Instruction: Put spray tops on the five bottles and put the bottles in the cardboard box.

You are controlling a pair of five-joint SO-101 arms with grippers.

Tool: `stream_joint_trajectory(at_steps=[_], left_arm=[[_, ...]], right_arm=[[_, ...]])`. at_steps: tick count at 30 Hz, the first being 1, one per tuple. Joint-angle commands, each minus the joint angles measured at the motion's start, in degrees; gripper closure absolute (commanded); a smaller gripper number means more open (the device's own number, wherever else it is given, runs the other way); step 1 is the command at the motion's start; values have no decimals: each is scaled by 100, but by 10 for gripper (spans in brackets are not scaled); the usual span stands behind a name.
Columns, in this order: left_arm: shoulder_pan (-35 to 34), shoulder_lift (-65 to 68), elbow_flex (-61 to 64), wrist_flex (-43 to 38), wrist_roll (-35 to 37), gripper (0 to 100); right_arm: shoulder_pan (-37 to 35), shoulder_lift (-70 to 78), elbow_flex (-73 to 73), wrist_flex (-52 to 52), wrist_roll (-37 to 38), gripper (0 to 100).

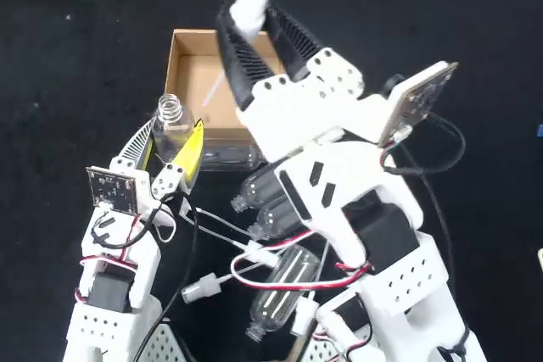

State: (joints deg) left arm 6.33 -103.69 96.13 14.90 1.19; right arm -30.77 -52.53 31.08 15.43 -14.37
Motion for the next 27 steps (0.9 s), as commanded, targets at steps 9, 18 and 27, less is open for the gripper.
stream_joint_trajectory(at_steps=[9,18,27], left_arm=[[66,-79,127,-123,35,866],[673,-79,127,-325,18,866],[831,-79,127,-343,9,866]], right_arm=[[-387,-145,-75,-193,9,983],[-387,-110,-75,-193,9,983],[-202,-110,-40,-554,220,983]])
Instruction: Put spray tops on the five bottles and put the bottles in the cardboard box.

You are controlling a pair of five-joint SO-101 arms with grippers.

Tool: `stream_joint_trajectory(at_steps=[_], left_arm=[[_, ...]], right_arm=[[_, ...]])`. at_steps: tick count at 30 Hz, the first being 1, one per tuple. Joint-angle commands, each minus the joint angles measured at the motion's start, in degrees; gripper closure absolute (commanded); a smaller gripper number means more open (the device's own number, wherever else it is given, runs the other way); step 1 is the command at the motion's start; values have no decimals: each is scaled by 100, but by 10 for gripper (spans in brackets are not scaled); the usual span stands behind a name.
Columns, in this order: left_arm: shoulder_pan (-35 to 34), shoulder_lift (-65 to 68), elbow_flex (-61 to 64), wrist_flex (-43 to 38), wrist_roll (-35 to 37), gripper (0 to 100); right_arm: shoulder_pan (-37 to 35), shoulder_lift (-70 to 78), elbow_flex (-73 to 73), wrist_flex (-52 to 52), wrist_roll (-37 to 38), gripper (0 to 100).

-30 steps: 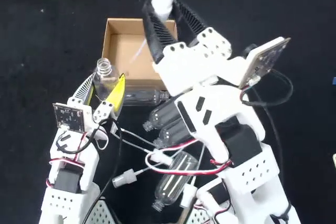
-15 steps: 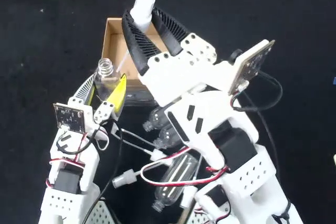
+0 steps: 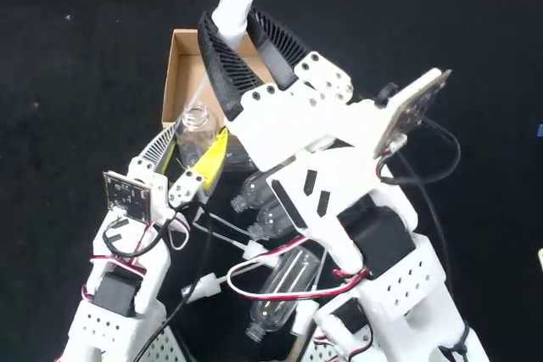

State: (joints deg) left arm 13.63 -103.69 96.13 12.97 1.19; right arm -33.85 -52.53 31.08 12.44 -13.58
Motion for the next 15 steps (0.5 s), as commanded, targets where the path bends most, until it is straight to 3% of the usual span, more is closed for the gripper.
stream_joint_trajectory(at_steps=[1,15], left_arm=[[110,-79,127,-149,9,866],[48,-79,127,-484,0,866]], right_arm=[[114,-110,-40,-255,158,983],[273,910,-391,-211,176,987]])
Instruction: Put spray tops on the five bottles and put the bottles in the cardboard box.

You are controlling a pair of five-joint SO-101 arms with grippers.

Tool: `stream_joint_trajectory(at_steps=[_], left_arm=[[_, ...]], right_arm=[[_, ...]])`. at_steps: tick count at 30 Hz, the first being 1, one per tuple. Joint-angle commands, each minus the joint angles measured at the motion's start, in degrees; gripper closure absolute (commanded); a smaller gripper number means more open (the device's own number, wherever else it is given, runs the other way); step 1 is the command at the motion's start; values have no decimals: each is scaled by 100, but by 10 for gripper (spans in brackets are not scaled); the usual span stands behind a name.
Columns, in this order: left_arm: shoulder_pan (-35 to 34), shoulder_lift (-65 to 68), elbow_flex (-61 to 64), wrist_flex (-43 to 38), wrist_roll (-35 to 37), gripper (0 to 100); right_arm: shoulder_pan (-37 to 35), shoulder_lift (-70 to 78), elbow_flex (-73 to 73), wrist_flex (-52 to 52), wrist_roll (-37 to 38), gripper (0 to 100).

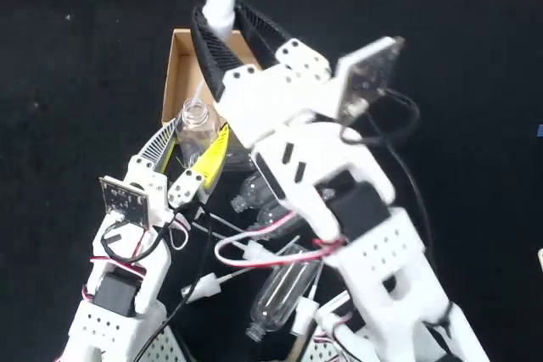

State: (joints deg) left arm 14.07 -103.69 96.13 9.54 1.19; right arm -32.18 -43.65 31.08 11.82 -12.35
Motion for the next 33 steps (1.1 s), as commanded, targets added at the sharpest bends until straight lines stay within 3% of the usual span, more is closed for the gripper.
stream_joint_trajectory(at_steps=[1,7,14,20,24,30,33], left_arm=[[4,-79,127,-141,0,866],[4,-79,127,-132,0,866],[4,-79,127,-132,0,866],[4,-79,127,-132,0,866],[4,-79,127,-132,0,866],[4,-79,127,-123,0,866],[4,-79,127,-123,0,866]], right_arm=[[105,22,-382,-149,53,987],[44,22,-382,378,53,984],[-571,4,-409,1037,62,983],[-879,-31,-532,1732,1090,982],[-1125,-251,-541,2031,1336,981],[-1204,-356,-541,2242,1319,827],[-1187,-400,-541,2242,1310,822]])
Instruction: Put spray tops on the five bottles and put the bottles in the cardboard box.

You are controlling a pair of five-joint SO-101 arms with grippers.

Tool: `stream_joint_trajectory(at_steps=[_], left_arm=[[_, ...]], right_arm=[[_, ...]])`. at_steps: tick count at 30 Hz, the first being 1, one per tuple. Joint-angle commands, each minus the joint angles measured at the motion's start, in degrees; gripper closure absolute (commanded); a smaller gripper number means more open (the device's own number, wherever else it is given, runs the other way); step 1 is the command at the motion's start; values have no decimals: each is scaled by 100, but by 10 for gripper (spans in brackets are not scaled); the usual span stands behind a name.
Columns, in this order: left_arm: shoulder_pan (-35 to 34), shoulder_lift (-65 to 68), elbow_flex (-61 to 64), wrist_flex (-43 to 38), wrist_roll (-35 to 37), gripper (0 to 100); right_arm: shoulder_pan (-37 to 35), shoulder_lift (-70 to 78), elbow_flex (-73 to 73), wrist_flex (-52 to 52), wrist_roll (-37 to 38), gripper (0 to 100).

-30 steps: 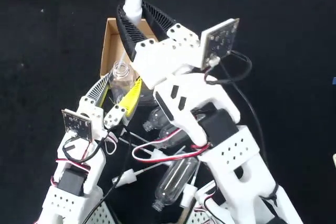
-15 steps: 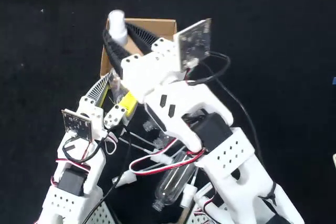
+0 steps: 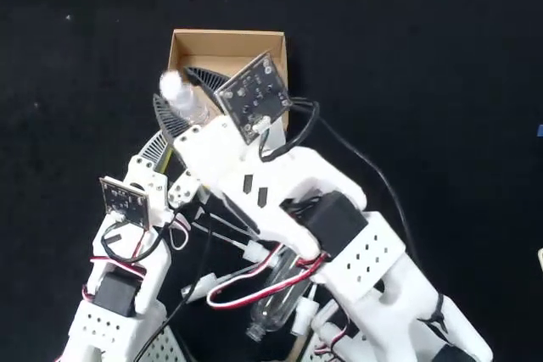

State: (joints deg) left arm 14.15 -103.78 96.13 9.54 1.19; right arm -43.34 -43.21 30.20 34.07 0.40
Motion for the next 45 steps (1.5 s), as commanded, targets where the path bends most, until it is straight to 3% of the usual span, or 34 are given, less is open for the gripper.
stream_joint_trajectory(at_steps=[1,8,12,17,23,30,45], left_arm=[[-4,-70,127,-123,0,866],[-4,-62,127,-123,0,866],[-4,-62,127,-123,0,866],[-4,-62,127,-123,0,866],[-4,-62,127,-123,0,866],[-4,-62,127,-35,0,866],[-4,-62,127,105,0,866]], right_arm=[[-62,-462,-462,18,35,822],[123,-980,-1138,730,62,821],[1169,-1130,-1604,1433,26,822],[2602,-1130,-1138,1899,9,822],[3429,-1130,532,1284,-448,822],[3305,-945,2185,-651,-1152,822],[3174,2360,1024,-1284,-1187,822]])
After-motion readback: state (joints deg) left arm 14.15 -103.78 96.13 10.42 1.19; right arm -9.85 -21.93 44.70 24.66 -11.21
